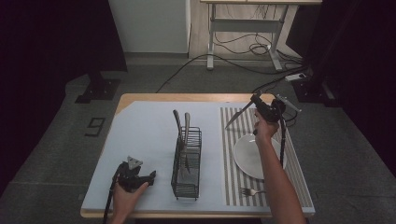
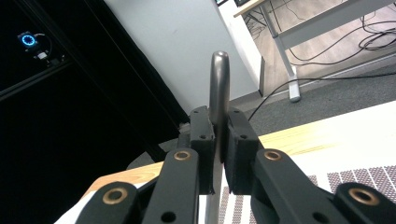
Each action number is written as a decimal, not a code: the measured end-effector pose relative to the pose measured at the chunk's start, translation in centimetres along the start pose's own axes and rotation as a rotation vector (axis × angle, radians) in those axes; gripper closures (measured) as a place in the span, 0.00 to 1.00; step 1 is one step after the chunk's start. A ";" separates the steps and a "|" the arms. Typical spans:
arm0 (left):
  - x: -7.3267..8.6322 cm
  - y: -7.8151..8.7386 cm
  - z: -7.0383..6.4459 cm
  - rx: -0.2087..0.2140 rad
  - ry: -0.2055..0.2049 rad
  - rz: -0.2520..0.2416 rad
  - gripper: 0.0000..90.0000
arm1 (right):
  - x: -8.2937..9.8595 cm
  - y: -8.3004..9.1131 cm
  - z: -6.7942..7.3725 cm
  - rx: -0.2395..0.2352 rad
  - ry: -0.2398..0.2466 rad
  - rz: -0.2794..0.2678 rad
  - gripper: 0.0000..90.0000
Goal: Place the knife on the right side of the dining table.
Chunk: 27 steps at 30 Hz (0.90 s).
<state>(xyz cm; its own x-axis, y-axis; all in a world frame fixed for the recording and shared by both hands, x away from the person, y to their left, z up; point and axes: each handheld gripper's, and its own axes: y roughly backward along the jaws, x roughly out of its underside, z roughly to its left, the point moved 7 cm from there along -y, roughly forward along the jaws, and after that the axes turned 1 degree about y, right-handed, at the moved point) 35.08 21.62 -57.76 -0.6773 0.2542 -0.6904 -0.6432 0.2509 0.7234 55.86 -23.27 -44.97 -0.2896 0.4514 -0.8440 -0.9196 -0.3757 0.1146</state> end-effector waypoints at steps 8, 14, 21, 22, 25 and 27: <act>0.0 0.0 0.0 0.000 -0.001 0.000 0.16 | 0.2 -0.5 -0.5 0.002 -0.004 -0.011 0.93; 0.0 0.0 0.0 -0.001 -0.001 0.000 0.16 | 0.2 -0.5 -1.2 0.008 -0.030 -0.008 0.93; 0.0 0.0 0.0 -0.002 -0.001 -0.001 0.16 | 0.3 -0.3 -2.1 0.044 -0.043 0.006 0.92; 0.0 0.0 0.0 -0.002 -0.001 -0.001 0.16 | 0.3 -0.3 -2.2 0.047 -0.044 0.005 0.91; 0.0 0.0 0.0 -0.002 -0.001 -0.001 0.16 | 0.4 -0.1 -2.8 0.072 -0.043 0.010 0.91; 0.0 0.0 0.0 -0.002 -0.002 -0.001 0.16 | 0.5 0.1 -3.3 0.085 -0.053 0.012 0.90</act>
<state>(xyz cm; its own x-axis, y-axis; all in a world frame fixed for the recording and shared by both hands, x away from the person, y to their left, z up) 35.06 21.62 -57.76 -0.6761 0.2563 -0.6908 -0.6442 0.2494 0.7231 56.54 -25.74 -47.14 -0.3122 0.4902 -0.8138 -0.9345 -0.3124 0.1704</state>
